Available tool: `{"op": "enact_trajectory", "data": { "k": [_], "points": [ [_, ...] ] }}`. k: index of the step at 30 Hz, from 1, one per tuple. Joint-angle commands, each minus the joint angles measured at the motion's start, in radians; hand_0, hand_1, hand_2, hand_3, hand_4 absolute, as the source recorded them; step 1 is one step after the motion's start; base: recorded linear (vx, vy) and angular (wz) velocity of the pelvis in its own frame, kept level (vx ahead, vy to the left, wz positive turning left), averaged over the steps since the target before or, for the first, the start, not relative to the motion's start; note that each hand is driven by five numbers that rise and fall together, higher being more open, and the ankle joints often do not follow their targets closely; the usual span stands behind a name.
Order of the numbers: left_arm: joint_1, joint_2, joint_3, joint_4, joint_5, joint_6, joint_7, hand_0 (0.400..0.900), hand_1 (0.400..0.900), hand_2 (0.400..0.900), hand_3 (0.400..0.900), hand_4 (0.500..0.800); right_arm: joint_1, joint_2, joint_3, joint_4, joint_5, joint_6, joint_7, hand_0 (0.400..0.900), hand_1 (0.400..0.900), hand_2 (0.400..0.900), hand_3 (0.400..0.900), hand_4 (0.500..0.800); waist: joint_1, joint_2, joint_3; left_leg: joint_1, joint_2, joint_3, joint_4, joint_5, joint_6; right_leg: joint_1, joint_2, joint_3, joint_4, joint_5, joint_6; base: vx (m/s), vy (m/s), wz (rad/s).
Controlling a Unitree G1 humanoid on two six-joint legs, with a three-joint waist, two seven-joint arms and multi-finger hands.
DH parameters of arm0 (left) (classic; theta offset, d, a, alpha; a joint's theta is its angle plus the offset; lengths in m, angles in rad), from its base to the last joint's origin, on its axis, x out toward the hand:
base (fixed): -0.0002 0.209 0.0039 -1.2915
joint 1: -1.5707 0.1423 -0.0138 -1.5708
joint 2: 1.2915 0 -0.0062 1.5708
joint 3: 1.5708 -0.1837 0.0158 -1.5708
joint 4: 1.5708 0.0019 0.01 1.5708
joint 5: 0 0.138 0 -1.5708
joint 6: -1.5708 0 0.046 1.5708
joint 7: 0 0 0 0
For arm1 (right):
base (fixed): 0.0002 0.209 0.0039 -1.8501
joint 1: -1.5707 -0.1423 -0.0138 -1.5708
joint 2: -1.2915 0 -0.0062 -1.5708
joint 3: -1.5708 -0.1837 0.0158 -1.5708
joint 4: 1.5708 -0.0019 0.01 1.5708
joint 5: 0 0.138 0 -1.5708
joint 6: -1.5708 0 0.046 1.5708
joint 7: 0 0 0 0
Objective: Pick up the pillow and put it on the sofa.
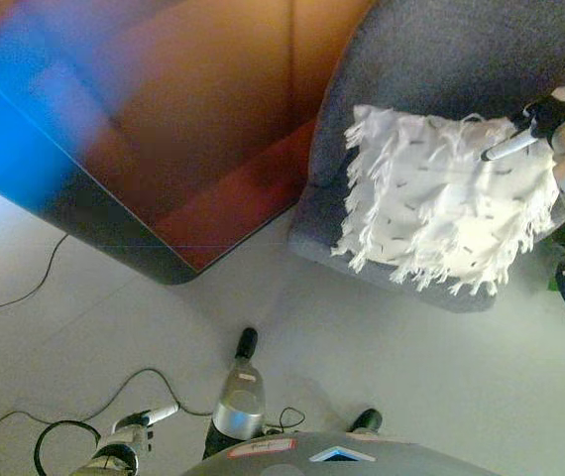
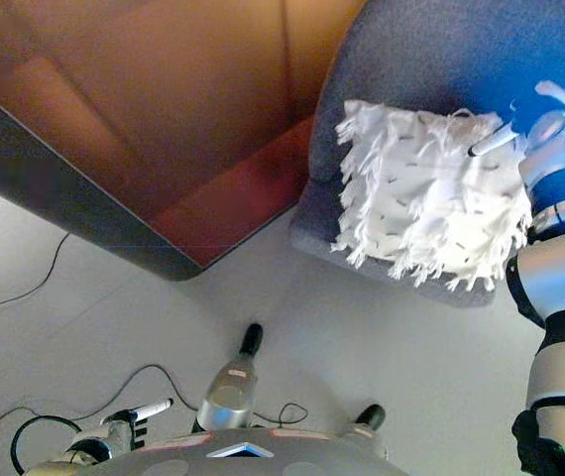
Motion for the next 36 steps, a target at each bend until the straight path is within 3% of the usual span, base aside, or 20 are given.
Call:
{"op": "enact_trajectory", "data": {
  "k": [1, 7, 17, 28, 31, 33, 36],
  "points": [
    [-0.027, 0.031, -0.065, 0.007, 0.03, -0.005, 0.017, 0.9, 0.9, 0.9, 0.9, 0.8, -0.228, -0.109, 0.119, -0.018, -0.034, -0.016, -0.042, 0.9, 0.9, 0.9, 0.9, 0.8, 0.057, 0.004, 0.012, 0.074, 0.036, 0.041, -0.027, -0.048, 0.011, -0.062, -0.058, 0.051, 0.026, 0.07, 0.025, -0.05, 0.019, -0.09],
    [-0.022, 0.041, -0.045, 0.017, 0.033, 0.001, -0.009, 0.9, 0.9, 0.9, 0.9, 0.8, -0.213, -0.147, 0.113, -0.02, -0.051, -0.02, -0.062, 0.9, 0.9, 0.9, 0.9, 0.8, 0.033, -0.003, 0.003, 0.106, 0.041, 0.057, -0.027, -0.052, 0.012, -0.057, -0.056, 0.067, 0.028, 0.067, 0.025, 0.01, 0.012, -0.1],
    [-0.022, 0.061, -0.034, 0.052, 0.05, 0.006, -0.02, 0.9, 0.9, 0.9, 0.9, 0.8, -0.171, -0.204, 0.056, -0.019, -0.066, 0.053, -0.154, 0.9, 0.9, 0.9, 0.9, 0.8, -0.004, -0.031, -0.049, 0.175, 0.054, 0.082, -0.038, -0.061, 0.016, -0.015, -0.038, 0.089, 0.017, 0.058, 0.021, 0.04, -0.019, -0.05],
    [-0.035, 0.076, -0.029, 0.086, 0.066, 0.005, -0.027, 0.9, 0.9, 0.9, 0.9, 0.8, -0.054, -0.24, -0.023, -0.04, -0.023, -0.003, -0.13, 0.9, 0.9, 0.9, 0.9, 0.8, -0.045, -0.058, -0.12, 0.234, 0.048, 0.115, -0.046, -0.076, 0.019, 0.038, -0.017, 0.102, 0.005, 0.041, 0.017, 0.01, -0.026, -0.03],
    [-0.046, 0.072, -0.035, 0.073, 0.059, 0.001, -0.037, 0.9, 0.9, 0.9, 0.9, 0.8, 0.087, -0.196, -0.116, -0.12, 0.146, -0.011, -0.127, 0.9, 0.9, 0.9, 0.9, 0.8, -0.059, -0.057, -0.128, 0.246, 0.042, 0.117, -0.046, -0.079, 0.024, 0.049, -0.014, 0.112, 0.007, 0.036, 0.014, -0.09, -0.013, -0.06],
    [-0.062, 0.067, -0.058, 0.059, 0.053, 0.012, -0.076, 0.9, 0.9, 0.9, 0.9, 0.8, 0.241, -0.119, -0.253, -0.2, 0.354, 0.005, -0.113, 0.9, 0.9, 0.9, 0.9, 0.8, -0.072, -0.05, -0.129, 0.258, 0.04, 0.122, -0.046, -0.081, 0.028, 0.059, -0.013, 0.116, 0.012, 0.032, 0.006, -0.11, 0.01, -0.05],
    [-0.095, 0.049, -0.082, 0.059, 0.031, 0.016, -0.087, 0.9, 0.9, 0.9, 0.9, 0.8, 0.484, 0.031, -0.426, -0.218, 0.453, -0.098, -0.111, 0.9, 0.9, 0.9, 0.9, 0.8, -0.096, -0.038, -0.137, 0.268, 0.037, 0.134, -0.046, -0.087, 0.033, 0.068, -0.009, 0.126, 0.015, 0.028, -0.003, -0.09, -0.013, 0.0]
  ]
}}
